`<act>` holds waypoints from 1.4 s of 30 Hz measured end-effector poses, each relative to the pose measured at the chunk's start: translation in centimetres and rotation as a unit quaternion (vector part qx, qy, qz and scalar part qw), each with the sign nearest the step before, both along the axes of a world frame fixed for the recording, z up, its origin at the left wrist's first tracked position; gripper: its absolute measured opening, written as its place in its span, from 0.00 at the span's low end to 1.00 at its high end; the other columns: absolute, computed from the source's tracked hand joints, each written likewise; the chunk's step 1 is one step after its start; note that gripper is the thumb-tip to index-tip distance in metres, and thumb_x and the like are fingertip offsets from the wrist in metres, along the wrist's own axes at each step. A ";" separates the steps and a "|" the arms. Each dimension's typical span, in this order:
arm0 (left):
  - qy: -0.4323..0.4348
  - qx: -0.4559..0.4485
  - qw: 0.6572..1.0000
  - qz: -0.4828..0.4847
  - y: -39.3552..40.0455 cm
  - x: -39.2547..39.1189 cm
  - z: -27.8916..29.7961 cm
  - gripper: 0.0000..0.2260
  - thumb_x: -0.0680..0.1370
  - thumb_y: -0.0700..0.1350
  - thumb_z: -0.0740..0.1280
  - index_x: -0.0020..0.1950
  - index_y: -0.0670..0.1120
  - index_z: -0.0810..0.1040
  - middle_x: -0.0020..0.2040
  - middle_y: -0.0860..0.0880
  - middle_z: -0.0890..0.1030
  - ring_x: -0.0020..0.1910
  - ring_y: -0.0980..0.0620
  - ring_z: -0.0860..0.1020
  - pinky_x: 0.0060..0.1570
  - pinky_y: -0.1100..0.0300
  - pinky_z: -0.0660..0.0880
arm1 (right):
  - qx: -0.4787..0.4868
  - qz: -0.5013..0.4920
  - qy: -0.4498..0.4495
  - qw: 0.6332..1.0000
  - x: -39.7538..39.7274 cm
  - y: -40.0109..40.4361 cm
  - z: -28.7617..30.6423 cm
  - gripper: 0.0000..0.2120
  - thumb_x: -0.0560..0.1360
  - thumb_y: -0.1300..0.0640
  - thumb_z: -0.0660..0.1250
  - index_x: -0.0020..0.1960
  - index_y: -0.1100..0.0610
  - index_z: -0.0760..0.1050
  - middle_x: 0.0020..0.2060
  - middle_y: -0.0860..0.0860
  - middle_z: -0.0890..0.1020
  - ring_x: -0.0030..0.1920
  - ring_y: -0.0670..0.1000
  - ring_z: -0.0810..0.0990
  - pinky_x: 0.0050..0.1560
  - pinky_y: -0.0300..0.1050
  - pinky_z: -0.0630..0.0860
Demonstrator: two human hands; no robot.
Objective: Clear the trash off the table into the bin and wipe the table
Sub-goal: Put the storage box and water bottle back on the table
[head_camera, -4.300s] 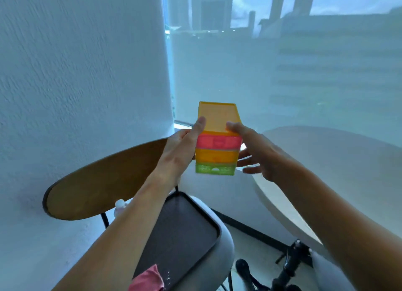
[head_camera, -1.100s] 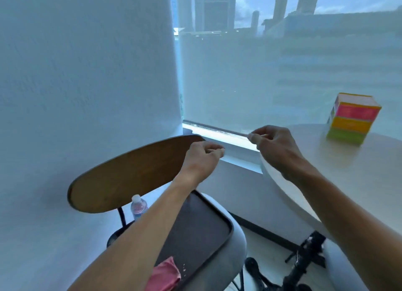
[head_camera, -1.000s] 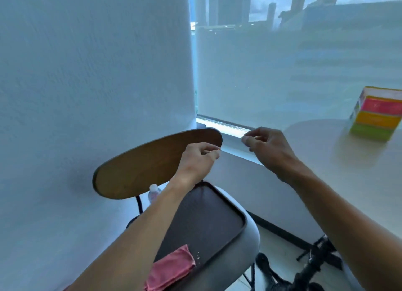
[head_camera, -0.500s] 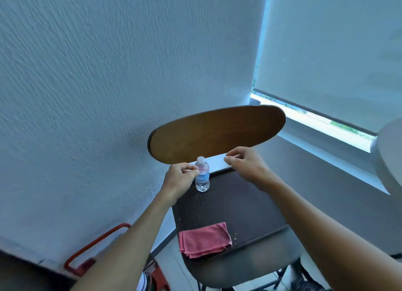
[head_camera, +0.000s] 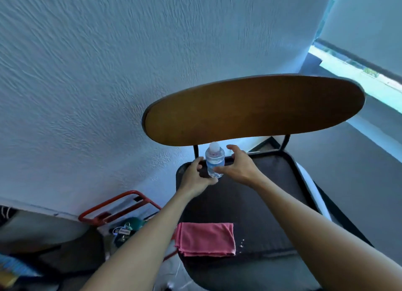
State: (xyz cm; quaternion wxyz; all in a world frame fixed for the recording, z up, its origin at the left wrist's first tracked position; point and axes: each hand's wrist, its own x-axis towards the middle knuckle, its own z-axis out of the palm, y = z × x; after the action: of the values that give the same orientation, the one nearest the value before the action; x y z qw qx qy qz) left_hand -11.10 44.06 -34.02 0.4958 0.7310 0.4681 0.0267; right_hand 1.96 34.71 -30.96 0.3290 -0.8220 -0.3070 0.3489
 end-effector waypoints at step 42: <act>-0.206 0.090 0.960 -0.166 -3.2 0.1 8.4 0.23 0.66 0.55 0.78 0.59 0.53 0.78 0.50 0.54 0.83 0.49 0.54 0.80 0.44 0.64 0.76 | 0.204 -0.037 -0.011 0.978 -2.0 -6.6 9.3 0.21 0.66 0.51 0.78 0.56 0.50 0.76 0.48 0.49 0.82 0.49 0.51 0.80 0.51 0.47 0.79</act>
State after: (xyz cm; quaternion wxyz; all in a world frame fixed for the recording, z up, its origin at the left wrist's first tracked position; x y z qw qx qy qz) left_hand -11.04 40.90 -25.63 0.5110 0.8187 0.2237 0.1359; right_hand -0.04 28.07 -21.63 0.4994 -0.7521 -0.3442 0.2576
